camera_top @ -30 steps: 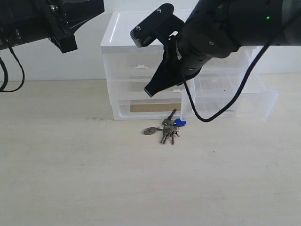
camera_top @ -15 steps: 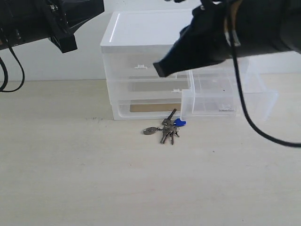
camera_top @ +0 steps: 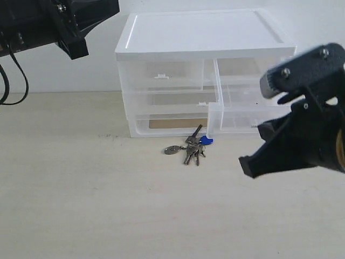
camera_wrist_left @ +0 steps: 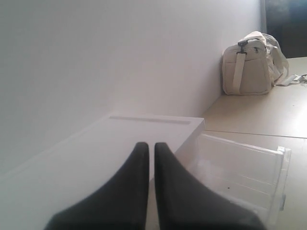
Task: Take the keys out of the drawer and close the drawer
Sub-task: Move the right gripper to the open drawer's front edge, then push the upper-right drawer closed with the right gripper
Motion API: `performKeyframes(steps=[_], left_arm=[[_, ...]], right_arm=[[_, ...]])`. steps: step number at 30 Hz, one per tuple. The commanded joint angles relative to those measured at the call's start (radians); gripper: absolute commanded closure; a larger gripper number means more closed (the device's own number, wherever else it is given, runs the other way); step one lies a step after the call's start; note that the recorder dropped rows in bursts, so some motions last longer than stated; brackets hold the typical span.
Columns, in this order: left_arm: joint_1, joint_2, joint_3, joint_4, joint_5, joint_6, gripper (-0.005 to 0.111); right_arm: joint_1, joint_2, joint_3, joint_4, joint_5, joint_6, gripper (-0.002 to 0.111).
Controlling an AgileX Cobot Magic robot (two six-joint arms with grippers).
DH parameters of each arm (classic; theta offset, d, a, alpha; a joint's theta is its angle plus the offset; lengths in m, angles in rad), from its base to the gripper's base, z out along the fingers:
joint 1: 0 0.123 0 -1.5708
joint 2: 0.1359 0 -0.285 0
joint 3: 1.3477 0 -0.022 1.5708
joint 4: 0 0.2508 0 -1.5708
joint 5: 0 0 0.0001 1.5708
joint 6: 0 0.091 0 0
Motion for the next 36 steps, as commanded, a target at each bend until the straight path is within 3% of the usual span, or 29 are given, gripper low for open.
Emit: performKeyframes(steps=[1, 5, 7, 23, 36], left_arm=[[0.002, 0.006, 0.01, -0.026, -0.011, -0.007, 0.102], [0.002, 0.015, 0.01, -0.035, -0.011, 0.001, 0.102], [0.002, 0.021, 0.01, -0.047, -0.011, 0.005, 0.102], [0.002, 0.057, 0.01, -0.109, -0.015, 0.01, 0.102], [0.002, 0.057, 0.01, -0.109, -0.033, 0.013, 0.102]], right_arm=[[0.001, -0.01, 0.08, -0.183, 0.066, 0.199, 0.109], [0.001, -0.01, 0.136, -0.446, 0.229, 0.486, 0.108], [0.001, -0.007, 0.148, -0.463, 0.256, 0.562, 0.108], [-0.001, 0.204, 0.048, -0.463, 0.369, 0.554, 0.108], [-0.153, 0.28, -0.106, -0.463, 0.202, 0.527, 0.108]])
